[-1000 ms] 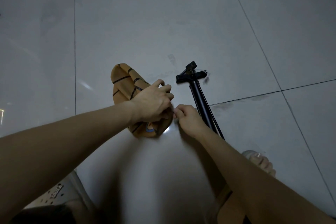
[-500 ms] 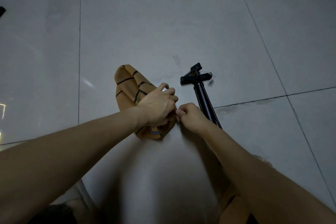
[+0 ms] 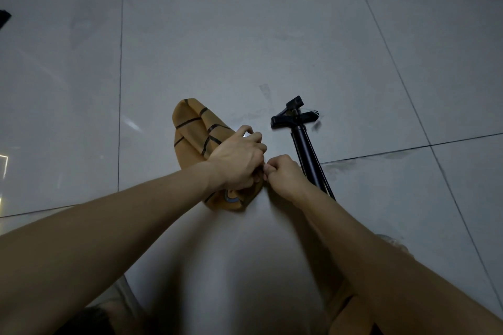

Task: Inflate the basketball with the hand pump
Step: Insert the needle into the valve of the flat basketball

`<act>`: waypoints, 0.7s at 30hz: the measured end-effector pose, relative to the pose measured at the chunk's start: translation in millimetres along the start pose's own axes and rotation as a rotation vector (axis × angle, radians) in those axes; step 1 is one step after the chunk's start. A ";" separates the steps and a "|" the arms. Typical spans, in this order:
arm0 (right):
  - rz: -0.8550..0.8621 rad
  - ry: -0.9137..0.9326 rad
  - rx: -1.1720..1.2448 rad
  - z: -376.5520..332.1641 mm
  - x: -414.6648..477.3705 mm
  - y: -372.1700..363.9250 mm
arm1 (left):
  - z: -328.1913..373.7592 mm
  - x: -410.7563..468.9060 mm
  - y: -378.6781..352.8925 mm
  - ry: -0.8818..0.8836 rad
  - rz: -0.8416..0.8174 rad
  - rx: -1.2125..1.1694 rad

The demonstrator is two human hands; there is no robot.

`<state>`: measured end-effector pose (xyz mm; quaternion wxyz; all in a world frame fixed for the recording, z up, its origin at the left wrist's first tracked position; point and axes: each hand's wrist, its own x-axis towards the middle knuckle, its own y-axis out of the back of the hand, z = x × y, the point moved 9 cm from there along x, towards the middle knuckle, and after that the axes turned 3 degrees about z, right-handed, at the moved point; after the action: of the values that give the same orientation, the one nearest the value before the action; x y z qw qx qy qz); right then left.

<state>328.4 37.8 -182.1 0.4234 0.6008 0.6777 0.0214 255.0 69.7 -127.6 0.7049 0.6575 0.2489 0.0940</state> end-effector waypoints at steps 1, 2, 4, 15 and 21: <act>0.001 0.009 -0.013 -0.6 0.4 0.0 | -0.5 0.5 -0.5 0.002 0.000 -0.002; 0.004 0.025 -0.034 -1.5 0.7 0.3 | -1.0 1.2 -0.4 0.003 0.000 -0.002; 0.011 0.081 -0.075 -4.1 -0.4 0.3 | -1.5 2.2 -0.7 0.004 -0.003 -0.005; -0.093 0.048 0.002 -2.1 0.4 0.8 | -3.4 1.9 -3.7 0.008 0.020 -0.027; -0.147 -0.014 0.139 8.4 -4.9 15.0 | -7.4 1.2 -3.8 0.046 -0.008 -0.011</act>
<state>345.0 33.8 -176.7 0.3861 0.5776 0.7166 -0.0610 251.8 76.3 -131.7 0.7030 0.6503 0.2671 0.1076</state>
